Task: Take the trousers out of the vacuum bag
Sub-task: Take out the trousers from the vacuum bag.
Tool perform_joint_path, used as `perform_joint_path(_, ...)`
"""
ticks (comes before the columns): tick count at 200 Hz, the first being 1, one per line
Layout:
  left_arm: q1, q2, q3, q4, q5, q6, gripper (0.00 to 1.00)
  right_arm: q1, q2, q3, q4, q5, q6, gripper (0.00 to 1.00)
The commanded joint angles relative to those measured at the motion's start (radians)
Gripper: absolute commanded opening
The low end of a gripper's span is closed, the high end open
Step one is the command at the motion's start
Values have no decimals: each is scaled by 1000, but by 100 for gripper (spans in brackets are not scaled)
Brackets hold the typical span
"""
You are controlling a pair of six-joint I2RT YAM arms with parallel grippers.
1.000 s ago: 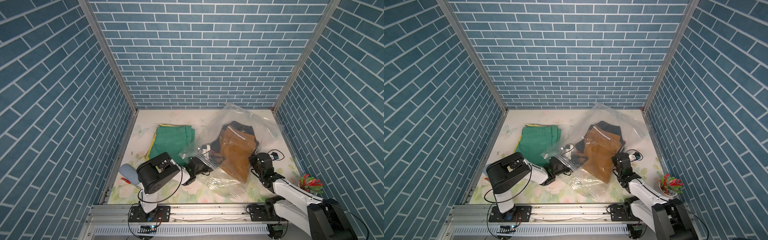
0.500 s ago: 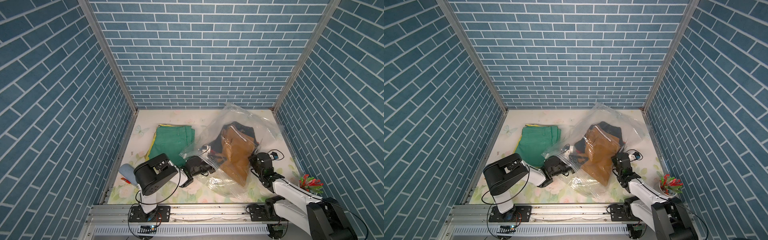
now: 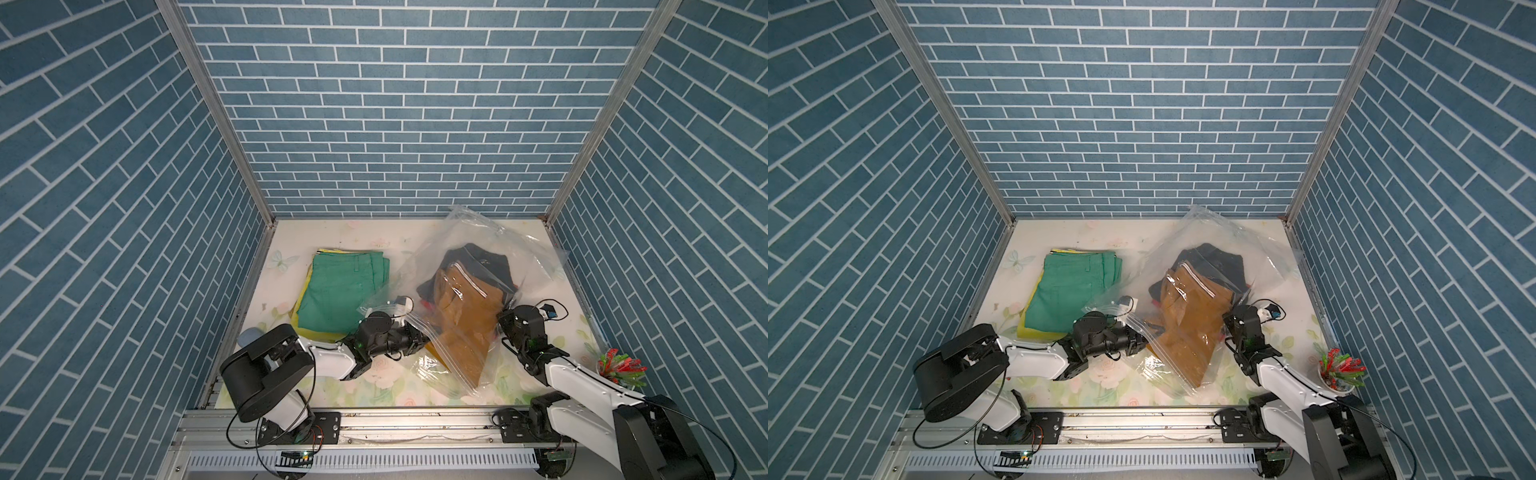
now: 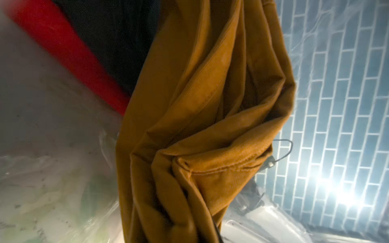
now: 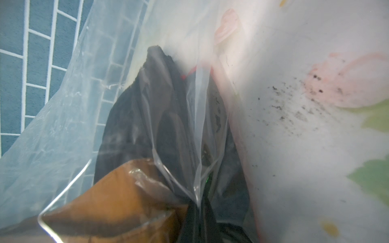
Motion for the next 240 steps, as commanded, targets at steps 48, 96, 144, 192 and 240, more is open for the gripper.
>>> perform_joint_path(48,74,-232,19,-428,183,286,0,-4,23,43,30,-26,-45,0)
perform_joint_path(96,151,-442,18,-693,151,365,0,-7,47,47,46,-28,-66,0)
perform_joint_path(144,152,-571,22,-890,66,429,0,-39,86,81,56,-11,-85,0)
perform_joint_path(192,151,-680,31,-997,36,452,0,-108,155,141,58,-3,-127,0)
perform_joint_path(240,152,-724,46,-1047,77,515,0,-155,226,207,57,4,-186,0)
